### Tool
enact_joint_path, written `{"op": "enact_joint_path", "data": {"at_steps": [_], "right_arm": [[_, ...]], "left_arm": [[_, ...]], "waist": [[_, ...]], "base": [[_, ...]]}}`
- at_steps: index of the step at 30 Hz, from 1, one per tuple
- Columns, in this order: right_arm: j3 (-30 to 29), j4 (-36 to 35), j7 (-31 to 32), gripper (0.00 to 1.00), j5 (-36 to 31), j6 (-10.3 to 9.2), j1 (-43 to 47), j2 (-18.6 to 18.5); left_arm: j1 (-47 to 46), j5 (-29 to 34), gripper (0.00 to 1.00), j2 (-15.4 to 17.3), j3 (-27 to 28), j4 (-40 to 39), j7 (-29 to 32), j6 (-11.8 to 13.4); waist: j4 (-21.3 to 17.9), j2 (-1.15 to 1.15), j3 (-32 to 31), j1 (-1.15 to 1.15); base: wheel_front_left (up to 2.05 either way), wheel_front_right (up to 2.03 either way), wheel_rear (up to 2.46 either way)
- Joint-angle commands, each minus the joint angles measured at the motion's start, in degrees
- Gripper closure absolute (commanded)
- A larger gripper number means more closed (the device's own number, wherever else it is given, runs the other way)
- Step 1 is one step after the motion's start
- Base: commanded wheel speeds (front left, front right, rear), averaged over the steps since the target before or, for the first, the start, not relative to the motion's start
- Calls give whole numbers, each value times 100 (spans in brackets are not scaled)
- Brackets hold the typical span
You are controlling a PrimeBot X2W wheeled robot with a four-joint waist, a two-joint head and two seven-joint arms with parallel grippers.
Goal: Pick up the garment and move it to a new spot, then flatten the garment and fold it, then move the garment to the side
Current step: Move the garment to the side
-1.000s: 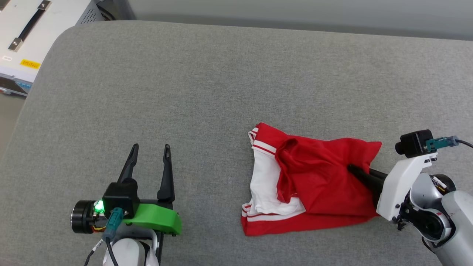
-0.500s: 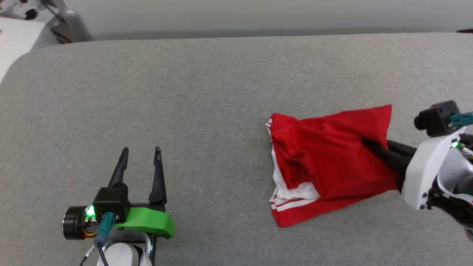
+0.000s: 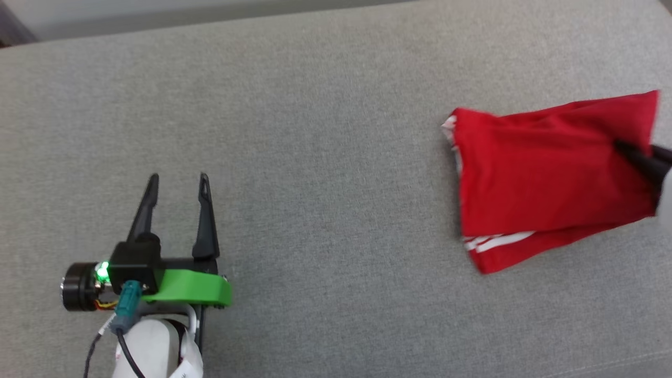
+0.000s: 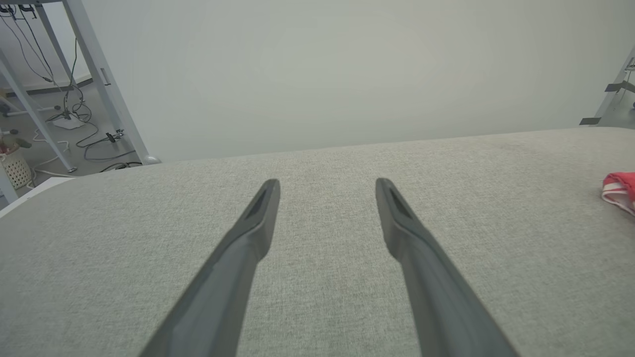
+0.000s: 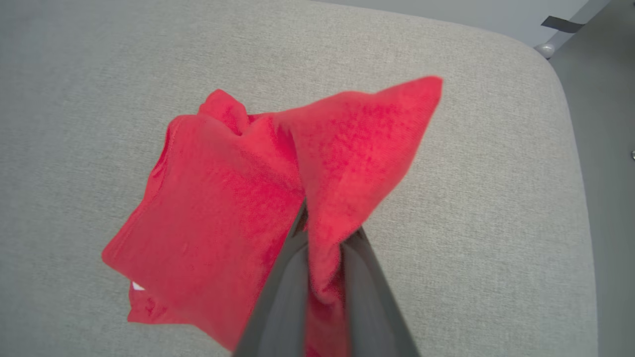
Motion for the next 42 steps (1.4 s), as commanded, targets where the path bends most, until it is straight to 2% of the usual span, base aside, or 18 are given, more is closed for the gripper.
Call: {"op": "enact_joint_path", "data": {"at_steps": [1,5,11,15,23,24,25,29,35,39,42], "right_arm": [[-55,176,-29,100,-94,-4,-200,-133],[-114,868,-219,100,-385,-4,-607,-544],[-229,1925,-526,100,-678,-4,-1080,-806],[-288,2495,-771,100,-986,-4,-1410,-862],[-480,3379,-1099,100,-1280,-4,-1937,-557],[-480,3481,-1125,34,-1297,-4,-1972,-514],[-479,3544,-1191,0,-1338,-4,-1995,-493],[-508,3760,-1637,0,-1652,-4,-2056,-503],[-825,3773,-2933,0,-2171,-4,-2054,-396],[-1142,3535,-3915,0,-2593,-4,-1985,-127],[-1406,3151,-4258,0,-2896,-4,-1817,207]], "left_arm": [[-168,42,0,80,40,-71,-34,0],[-393,64,0,179,82,-228,-34,-20],[-626,96,0,269,112,-430,-34,-14],[-648,116,0,292,121,-550,-34,17],[-584,137,0,294,101,-656,-34,86],[-571,133,0,286,96,-649,-34,96],[-558,129,0,279,90,-635,-34,102],[-459,92,0,234,64,-560,-34,129],[-216,7,0,149,7,-383,-34,140],[-5,-39,0,95,-8,-285,-34,168],[156,-79,0,61,-8,-240,-34,183]], "waist": [[-244,0,558,0],[-223,0,951,0],[-157,0,1342,0],[-142,0,1457,0],[-102,0,1439,0],[-91,0,1397,0],[-80,0,1348,0],[-18,0,1078,0],[130,0,531,0],[223,0,165,0],[311,0,-88,0]], "base": [[0,0,0],[0,0,0],[0,0,0],[0,0,0],[0,0,0],[0,0,0],[0,0,0],[0,0,0],[0,0,0],[0,0,0],[0,0,0]]}}
